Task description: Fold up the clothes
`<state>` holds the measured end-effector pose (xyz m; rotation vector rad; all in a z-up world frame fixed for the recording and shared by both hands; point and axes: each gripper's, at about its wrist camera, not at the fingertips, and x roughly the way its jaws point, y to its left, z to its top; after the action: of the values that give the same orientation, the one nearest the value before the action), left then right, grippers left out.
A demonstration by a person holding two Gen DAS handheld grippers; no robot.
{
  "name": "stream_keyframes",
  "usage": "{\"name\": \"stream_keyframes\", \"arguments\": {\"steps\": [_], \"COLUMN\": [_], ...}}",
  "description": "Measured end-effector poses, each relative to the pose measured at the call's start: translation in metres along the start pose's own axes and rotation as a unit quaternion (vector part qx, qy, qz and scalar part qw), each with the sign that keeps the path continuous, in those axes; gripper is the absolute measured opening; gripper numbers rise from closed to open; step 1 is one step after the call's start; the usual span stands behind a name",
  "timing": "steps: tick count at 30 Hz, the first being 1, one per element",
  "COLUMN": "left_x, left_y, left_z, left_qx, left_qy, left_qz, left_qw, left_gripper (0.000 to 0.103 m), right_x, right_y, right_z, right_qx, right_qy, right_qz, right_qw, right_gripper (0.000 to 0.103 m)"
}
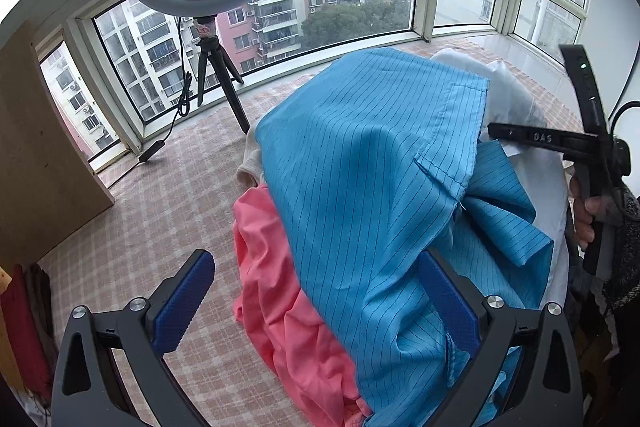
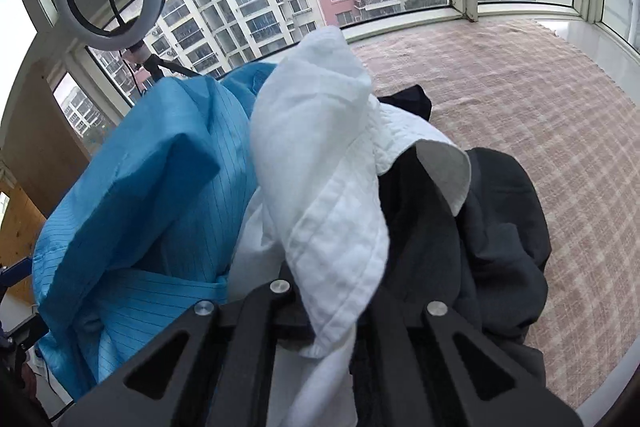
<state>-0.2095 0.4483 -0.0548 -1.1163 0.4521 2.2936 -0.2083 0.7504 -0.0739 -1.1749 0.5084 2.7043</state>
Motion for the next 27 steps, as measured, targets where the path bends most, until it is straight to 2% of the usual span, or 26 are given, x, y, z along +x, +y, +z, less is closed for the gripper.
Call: {"name": "stream_keyframes", "arguments": {"steps": [3, 6, 9, 12, 15, 17, 20, 22, 25, 26, 27], "left_x": [0.0, -0.004, -0.012, -0.023, -0.037, -0.049, -0.069, -0.083, -0.099, -0.101, -0.101], "left_y": [0.001, 0.002, 0.001, 0.004, 0.014, 0.023, 0.039, 0.053, 0.073, 0.08, 0.086], "left_z": [0.001, 0.004, 0.007, 0.011, 0.013, 0.013, 0.011, 0.004, -0.009, -0.015, -0.021], "left_qx": [-0.005, -0.009, -0.008, -0.01, -0.021, -0.028, -0.041, -0.051, -0.066, -0.069, -0.072], "left_qy": [-0.002, -0.01, -0.023, -0.039, -0.058, -0.072, -0.093, -0.106, -0.12, -0.119, -0.116], "left_qz": [-0.004, -0.009, -0.011, -0.009, -0.006, 0.0, 0.01, 0.02, 0.038, 0.044, 0.048], "left_qw": [1.0, 0.9999, 0.9996, 0.9991, 0.9981, 0.997, 0.9948, 0.9928, 0.9899, 0.9895, 0.9895], "left_gripper": [0.102, 0.102, 0.102, 0.102, 0.102, 0.102, 0.102, 0.102, 0.102, 0.102, 0.102], "right_x": [-0.057, -0.121, -0.185, -0.247, -0.292, -0.312, -0.328, -0.328, -0.293, -0.27, -0.238], "right_y": [-0.001, -0.001, -0.001, 0.002, 0.028, 0.053, 0.097, 0.124, 0.162, 0.17, 0.177], "right_z": [0.021, 0.051, 0.08, 0.109, 0.131, 0.141, 0.153, 0.153, 0.129, 0.115, 0.097], "right_qx": [-0.016, -0.031, -0.046, -0.061, -0.09, -0.116, -0.143, -0.152, -0.174, -0.176, -0.179], "right_qy": [-0.077, -0.15, -0.221, -0.288, -0.327, -0.342, -0.344, -0.324, -0.243, -0.2, -0.134], "right_qz": [-0.037, -0.091, -0.144, -0.191, -0.19, -0.178, -0.123, -0.06, 0.038, 0.065, 0.093], "right_qw": [0.996, 0.984, 0.963, 0.936, 0.921, 0.916, 0.92, 0.932, 0.953, 0.962, 0.97], "right_gripper": [0.001, 0.001, 0.001, 0.001, 0.0, 0.0, 0.0, 0.001, 0.001, 0.001, 0.002]}}
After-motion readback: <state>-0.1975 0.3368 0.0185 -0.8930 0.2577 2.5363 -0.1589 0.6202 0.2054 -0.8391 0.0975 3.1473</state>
